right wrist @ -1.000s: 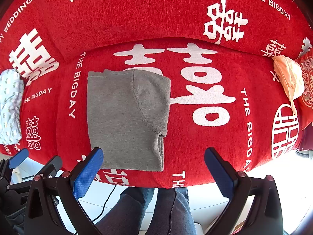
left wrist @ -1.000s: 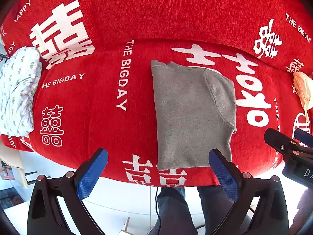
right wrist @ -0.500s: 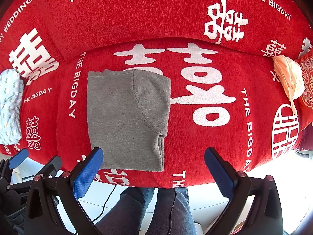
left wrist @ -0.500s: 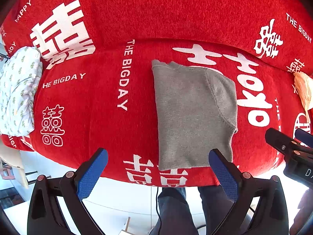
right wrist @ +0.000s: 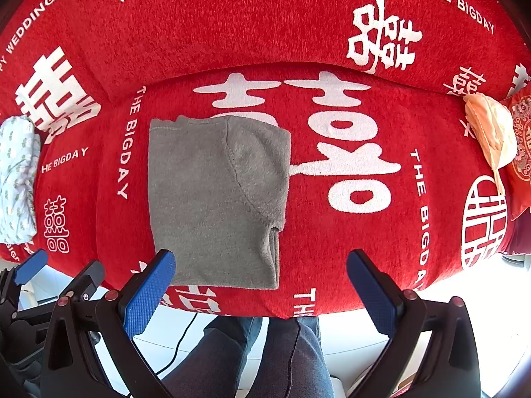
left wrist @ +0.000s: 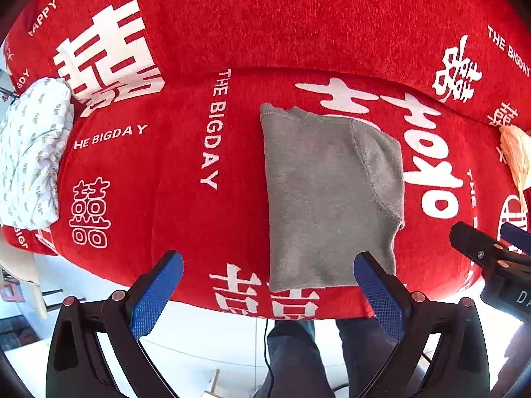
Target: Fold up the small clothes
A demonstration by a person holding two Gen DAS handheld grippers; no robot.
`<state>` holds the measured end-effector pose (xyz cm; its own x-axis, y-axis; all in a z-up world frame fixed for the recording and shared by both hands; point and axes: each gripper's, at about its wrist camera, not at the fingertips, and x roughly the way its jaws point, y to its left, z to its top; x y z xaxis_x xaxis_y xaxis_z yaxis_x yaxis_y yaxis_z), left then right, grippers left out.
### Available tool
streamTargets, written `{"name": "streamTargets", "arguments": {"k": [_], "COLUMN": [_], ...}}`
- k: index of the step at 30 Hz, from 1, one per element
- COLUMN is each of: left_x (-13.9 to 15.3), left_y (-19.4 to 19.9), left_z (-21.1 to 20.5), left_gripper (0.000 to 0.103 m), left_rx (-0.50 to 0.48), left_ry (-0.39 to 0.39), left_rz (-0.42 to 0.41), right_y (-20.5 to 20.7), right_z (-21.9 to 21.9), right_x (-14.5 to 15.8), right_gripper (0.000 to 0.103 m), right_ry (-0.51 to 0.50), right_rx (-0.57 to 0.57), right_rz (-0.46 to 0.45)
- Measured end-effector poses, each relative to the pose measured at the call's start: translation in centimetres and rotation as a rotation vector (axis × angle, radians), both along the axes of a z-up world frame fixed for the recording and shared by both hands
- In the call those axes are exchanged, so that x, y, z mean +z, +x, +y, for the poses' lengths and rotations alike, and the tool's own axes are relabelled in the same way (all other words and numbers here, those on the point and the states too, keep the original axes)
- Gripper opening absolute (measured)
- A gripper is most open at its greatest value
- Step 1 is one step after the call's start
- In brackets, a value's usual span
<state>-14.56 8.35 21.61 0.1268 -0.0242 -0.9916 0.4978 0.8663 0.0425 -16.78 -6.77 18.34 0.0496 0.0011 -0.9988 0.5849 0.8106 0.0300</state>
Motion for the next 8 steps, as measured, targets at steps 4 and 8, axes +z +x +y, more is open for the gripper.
{"name": "streamTargets", "arguments": {"k": [4, 8], "left_x": [0.26, 0.21], "left_y": [-0.16, 0.03], "left_z": [-0.23, -0.42], "left_gripper": [0.103, 0.103], "left_rx": [-0.034, -0.045], "left_ry": [-0.002, 0.000], "left_rz": [-0.027, -0.018], "right_y": [0.01, -0.03], "right_z": [0.06, 0.07], "right_x": [-0.06, -0.17], "right_gripper": [0.103, 0.103], "right_ry": [0.000, -0.001], "right_rx": [-0.001, -0.002], "right_rz": [0.001, 0.001]}}
